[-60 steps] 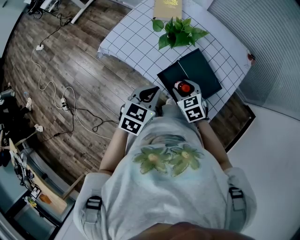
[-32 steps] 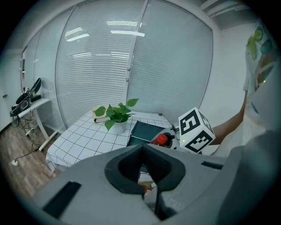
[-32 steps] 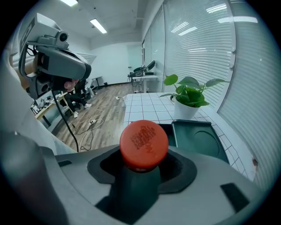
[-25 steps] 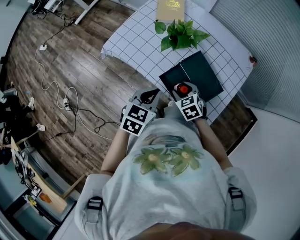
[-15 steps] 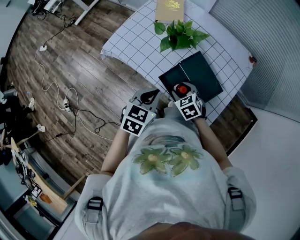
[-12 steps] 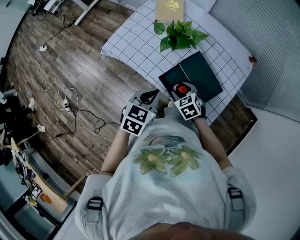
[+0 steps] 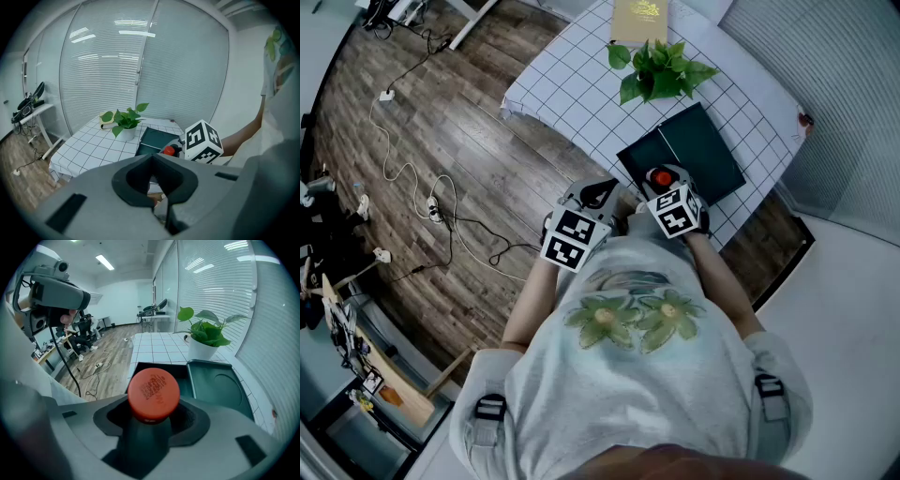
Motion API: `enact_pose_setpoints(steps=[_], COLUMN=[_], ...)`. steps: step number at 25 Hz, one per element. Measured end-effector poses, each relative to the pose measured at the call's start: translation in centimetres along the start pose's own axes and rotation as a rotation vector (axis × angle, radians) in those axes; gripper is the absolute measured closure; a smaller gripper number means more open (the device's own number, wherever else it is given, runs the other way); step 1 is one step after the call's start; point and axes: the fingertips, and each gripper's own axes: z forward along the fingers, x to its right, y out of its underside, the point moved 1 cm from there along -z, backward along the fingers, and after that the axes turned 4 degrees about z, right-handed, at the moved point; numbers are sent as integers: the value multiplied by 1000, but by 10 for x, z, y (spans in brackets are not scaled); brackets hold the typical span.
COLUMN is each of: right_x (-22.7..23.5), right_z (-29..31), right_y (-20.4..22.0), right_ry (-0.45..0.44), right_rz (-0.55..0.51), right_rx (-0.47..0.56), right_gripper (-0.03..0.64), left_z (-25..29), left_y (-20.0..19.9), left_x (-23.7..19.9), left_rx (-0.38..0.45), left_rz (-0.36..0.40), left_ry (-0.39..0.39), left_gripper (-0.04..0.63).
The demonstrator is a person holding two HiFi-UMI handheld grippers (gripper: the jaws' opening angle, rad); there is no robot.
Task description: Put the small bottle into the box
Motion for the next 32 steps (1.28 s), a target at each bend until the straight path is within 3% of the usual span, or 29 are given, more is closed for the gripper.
enact_pose_setpoints(steps=[32], right_x=[-2], right_z=[26], right_y=[14], right_ry=[15], right_rz=[-21], right_rx=[-55], right_gripper=[397], left_z=[-2], left_y=[14], left_x=[6], left_rx=[-16], left_rz=[-21], left_ry=[-16], left_gripper=[589])
